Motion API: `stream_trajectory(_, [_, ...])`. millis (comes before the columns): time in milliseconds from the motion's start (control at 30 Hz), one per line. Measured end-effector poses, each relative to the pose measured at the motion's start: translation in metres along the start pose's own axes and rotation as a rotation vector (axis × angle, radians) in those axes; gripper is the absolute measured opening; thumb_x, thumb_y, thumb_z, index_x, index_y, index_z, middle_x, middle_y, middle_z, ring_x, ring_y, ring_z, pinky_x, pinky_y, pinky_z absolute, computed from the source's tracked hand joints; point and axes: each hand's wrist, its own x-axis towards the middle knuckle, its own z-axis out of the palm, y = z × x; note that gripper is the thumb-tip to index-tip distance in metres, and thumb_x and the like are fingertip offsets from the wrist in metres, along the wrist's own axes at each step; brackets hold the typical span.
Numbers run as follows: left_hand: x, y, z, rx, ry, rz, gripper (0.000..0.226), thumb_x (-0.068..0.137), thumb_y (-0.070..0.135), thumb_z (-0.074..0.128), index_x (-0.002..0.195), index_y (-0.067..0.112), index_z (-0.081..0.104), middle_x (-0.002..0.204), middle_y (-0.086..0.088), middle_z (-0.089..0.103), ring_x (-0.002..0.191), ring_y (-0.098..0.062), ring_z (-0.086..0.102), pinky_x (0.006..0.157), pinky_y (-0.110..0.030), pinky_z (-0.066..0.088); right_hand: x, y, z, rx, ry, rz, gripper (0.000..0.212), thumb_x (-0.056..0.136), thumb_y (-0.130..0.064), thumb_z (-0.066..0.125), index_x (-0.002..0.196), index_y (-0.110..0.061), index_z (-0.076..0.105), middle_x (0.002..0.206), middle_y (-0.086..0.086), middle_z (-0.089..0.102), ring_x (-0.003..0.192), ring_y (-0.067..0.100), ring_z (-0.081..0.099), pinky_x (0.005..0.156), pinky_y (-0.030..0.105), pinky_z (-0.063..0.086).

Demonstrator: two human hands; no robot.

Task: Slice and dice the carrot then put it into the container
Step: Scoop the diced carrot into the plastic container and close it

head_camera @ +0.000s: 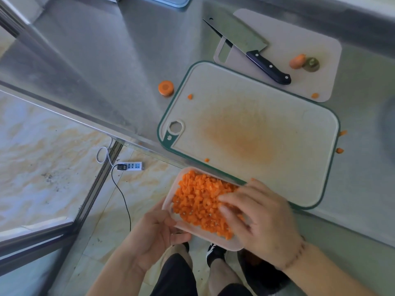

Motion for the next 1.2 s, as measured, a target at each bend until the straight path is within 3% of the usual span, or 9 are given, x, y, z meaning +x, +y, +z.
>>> stream_trajectory(167, [0.001, -0.003, 0.0, -0.01, 0.002, 0.006, 0.083, 0.052, -0.004, 0.054, 0.134, 0.009, 0.06, 0.102, -0.024, 0.067, 0.077, -0.036, 0.069, 0.055, -0.038, 0.062, -0.027, 0.019, -0.02, -0.413, -0.099, 0.14, 0.026, 0.087, -0.033, 0.054, 0.091, -0.02, 0.077, 0.069, -0.01, 0.063, 0.056, 0.01, 0.056, 0.044, 0.018, 0.039])
stream_trajectory(233, [0.0, -0.003, 0.0, -0.008, 0.003, 0.002, 0.082, 0.052, -0.004, 0.054, 0.133, 0.008, 0.061, 0.105, -0.025, 0.067, 0.078, -0.037, 0.068, 0.055, -0.039, 0.062, -0.023, 0.021, -0.018, -0.435, -0.152, 0.172, 0.029, 0.087, -0.038, 0.053, 0.093, -0.022, 0.076, 0.068, -0.012, 0.064, 0.052, 0.009, 0.056, 0.04, 0.018, 0.038])
stream_trajectory(400, [-0.003, -0.006, 0.003, -0.013, -0.003, -0.002, 0.08, 0.052, -0.005, 0.054, 0.131, 0.007, 0.063, 0.105, -0.025, 0.067, 0.077, -0.038, 0.067, 0.055, -0.04, 0.062, -0.016, 0.016, -0.014, -0.439, -0.159, 0.208, 0.02, 0.075, -0.035, 0.081, 0.087, -0.02, 0.076, 0.059, -0.009, 0.063, 0.043, 0.013, 0.056, 0.036, 0.023, 0.041])
stream_trajectory(567, [-0.004, -0.01, 0.006, 0.002, 0.0, 0.007, 0.078, 0.051, -0.003, 0.054, 0.129, 0.007, 0.064, 0.103, -0.024, 0.066, 0.079, -0.037, 0.066, 0.055, -0.039, 0.062, -0.007, 0.016, -0.008, -0.491, -0.166, 0.247, 0.022, 0.083, -0.032, 0.068, 0.063, -0.022, 0.069, 0.048, -0.007, 0.056, 0.038, 0.016, 0.051, 0.037, 0.021, 0.037])
stream_trajectory(767, [0.0, -0.02, 0.006, -0.054, 0.045, 0.026, 0.077, 0.051, -0.004, 0.052, 0.126, 0.006, 0.064, 0.101, -0.024, 0.068, 0.076, -0.036, 0.067, 0.052, -0.04, 0.061, 0.003, 0.002, -0.032, -0.197, -0.178, 0.363, 0.02, 0.084, -0.043, 0.062, 0.068, -0.031, 0.065, 0.048, -0.018, 0.045, 0.041, 0.001, 0.044, 0.037, 0.018, 0.036])
stream_trajectory(867, [0.006, -0.025, 0.005, -0.068, 0.075, 0.024, 0.08, 0.052, -0.004, 0.052, 0.13, 0.004, 0.061, 0.106, -0.024, 0.068, 0.079, -0.038, 0.066, 0.055, -0.04, 0.061, 0.023, 0.021, -0.052, 0.035, -0.079, 0.525, 0.016, 0.091, -0.04, 0.058, 0.084, -0.031, 0.069, 0.056, -0.02, 0.053, 0.05, -0.003, 0.053, 0.043, 0.011, 0.038])
stream_trajectory(933, [0.009, -0.027, 0.005, -0.072, 0.078, 0.025, 0.081, 0.051, -0.005, 0.051, 0.132, 0.003, 0.059, 0.107, -0.024, 0.068, 0.079, -0.038, 0.067, 0.054, -0.04, 0.061, 0.04, 0.05, -0.059, 0.001, -0.007, 0.596, 0.018, 0.091, -0.034, 0.061, 0.085, -0.02, 0.07, 0.061, -0.017, 0.055, 0.055, -0.002, 0.053, 0.048, 0.01, 0.035])
stream_trajectory(1033, [0.008, -0.027, 0.008, -0.077, 0.071, 0.033, 0.08, 0.051, -0.005, 0.051, 0.13, 0.003, 0.06, 0.105, -0.025, 0.068, 0.077, -0.037, 0.068, 0.053, -0.04, 0.061, 0.054, 0.073, -0.063, -0.087, -0.071, 0.662, 0.02, 0.09, -0.038, 0.064, 0.085, -0.019, 0.067, 0.067, -0.016, 0.055, 0.063, -0.004, 0.051, 0.054, 0.013, 0.036])
stream_trajectory(1200, [0.007, -0.025, 0.012, -0.033, 0.069, 0.036, 0.077, 0.052, -0.002, 0.053, 0.128, 0.006, 0.062, 0.103, -0.024, 0.069, 0.08, -0.037, 0.068, 0.055, -0.04, 0.062, 0.033, 0.036, -0.054, -0.164, -0.191, 0.541, 0.01, 0.094, -0.031, 0.054, 0.089, -0.023, 0.057, 0.078, -0.014, 0.054, 0.068, -0.003, 0.052, 0.057, 0.012, 0.042])
